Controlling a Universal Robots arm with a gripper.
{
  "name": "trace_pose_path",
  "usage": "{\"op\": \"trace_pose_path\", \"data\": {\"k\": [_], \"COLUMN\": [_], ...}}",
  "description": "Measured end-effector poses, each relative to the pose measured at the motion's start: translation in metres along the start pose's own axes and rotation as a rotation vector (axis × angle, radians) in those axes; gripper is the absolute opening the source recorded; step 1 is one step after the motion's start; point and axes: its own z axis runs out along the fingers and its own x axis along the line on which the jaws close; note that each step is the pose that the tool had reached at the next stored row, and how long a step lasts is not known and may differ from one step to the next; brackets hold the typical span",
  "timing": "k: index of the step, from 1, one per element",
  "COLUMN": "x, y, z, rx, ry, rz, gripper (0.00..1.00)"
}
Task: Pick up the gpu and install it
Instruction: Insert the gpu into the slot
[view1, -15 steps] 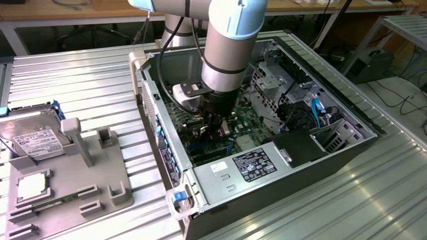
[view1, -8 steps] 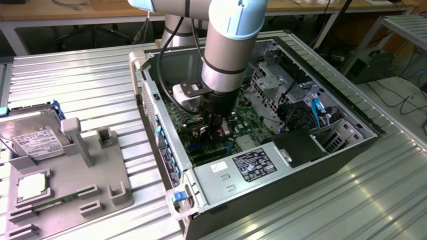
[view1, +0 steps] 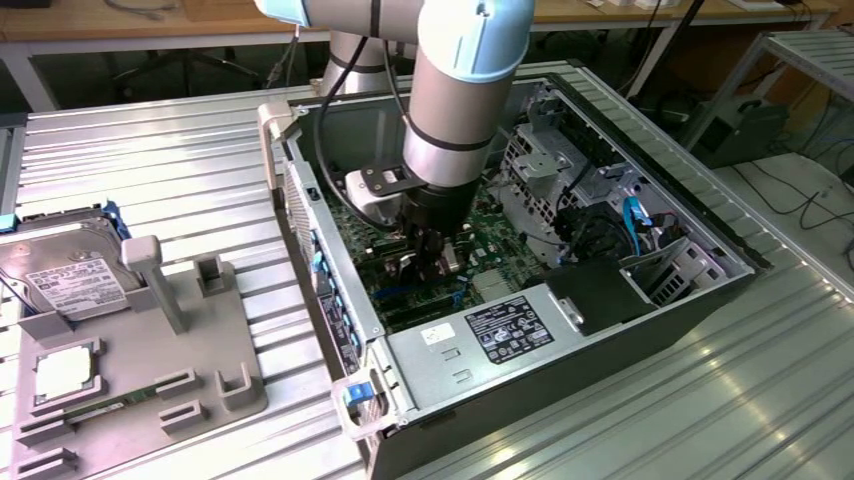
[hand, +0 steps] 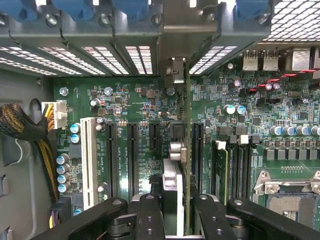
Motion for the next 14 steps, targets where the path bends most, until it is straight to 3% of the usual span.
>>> {"op": "trace_pose_path", "data": {"k": [14], "x": [0.0], "y": [0.0011], "z": [0.0034], "rx": [0.0001], "ry": [-0.0001], "rz": [0.0], "gripper": [0.28]}}
